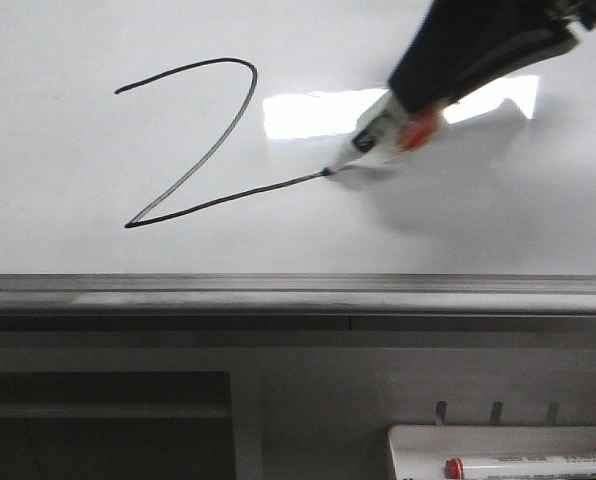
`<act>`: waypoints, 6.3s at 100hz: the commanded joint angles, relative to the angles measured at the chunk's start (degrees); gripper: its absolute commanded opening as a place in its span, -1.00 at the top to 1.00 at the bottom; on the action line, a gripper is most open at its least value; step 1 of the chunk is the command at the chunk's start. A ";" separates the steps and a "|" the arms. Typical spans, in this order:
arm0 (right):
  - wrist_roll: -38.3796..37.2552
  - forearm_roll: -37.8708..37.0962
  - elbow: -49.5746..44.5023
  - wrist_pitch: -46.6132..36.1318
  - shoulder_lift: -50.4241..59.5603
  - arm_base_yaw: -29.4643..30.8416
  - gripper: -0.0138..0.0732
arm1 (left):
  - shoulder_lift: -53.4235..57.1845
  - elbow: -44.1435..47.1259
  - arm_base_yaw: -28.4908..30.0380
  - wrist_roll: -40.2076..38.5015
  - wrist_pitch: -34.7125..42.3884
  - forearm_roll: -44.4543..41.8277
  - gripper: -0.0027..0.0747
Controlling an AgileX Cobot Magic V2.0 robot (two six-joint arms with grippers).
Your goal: Write number 2 on whiteboard
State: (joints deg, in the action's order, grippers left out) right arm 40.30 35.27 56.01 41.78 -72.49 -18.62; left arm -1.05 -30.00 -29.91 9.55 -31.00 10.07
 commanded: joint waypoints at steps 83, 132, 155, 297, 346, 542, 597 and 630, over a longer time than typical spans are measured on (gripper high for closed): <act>32.59 5.01 11.59 -0.23 9.71 -29.87 0.82 | -30.97 -29.60 -0.52 32.81 -31.29 22.18 0.02; 32.59 1.69 11.71 -9.29 9.39 -39.12 0.82 | -44.75 -35.82 -0.63 35.86 -40.74 30.57 0.04; 32.59 1.81 11.74 -9.70 9.39 -40.90 0.82 | -47.31 -35.82 -0.63 35.86 -40.74 27.23 0.04; 15.90 2.42 11.61 -18.14 22.00 -20.63 -0.29 | -41.53 -21.50 3.67 27.31 -13.83 22.85 0.98; 12.57 6.95 -5.50 -8.99 29.05 -9.80 0.85 | -54.84 -4.32 10.66 31.89 16.88 45.61 0.98; 12.57 13.02 -8.37 -12.83 29.05 -9.80 0.85 | -76.67 -10.65 36.30 75.81 -28.45 79.05 0.98; 12.57 13.59 -8.37 -12.62 29.05 -9.80 0.85 | -76.67 -11.73 33.10 80.42 -29.68 74.14 0.98; 12.57 13.89 -8.37 -11.30 29.05 -9.80 0.85 | -81.93 -17.80 33.10 78.18 -30.13 73.14 0.98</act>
State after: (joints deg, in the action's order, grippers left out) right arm 52.86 46.93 46.23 32.42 -43.93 -28.83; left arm -81.58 -45.21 3.41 88.88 -63.75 79.95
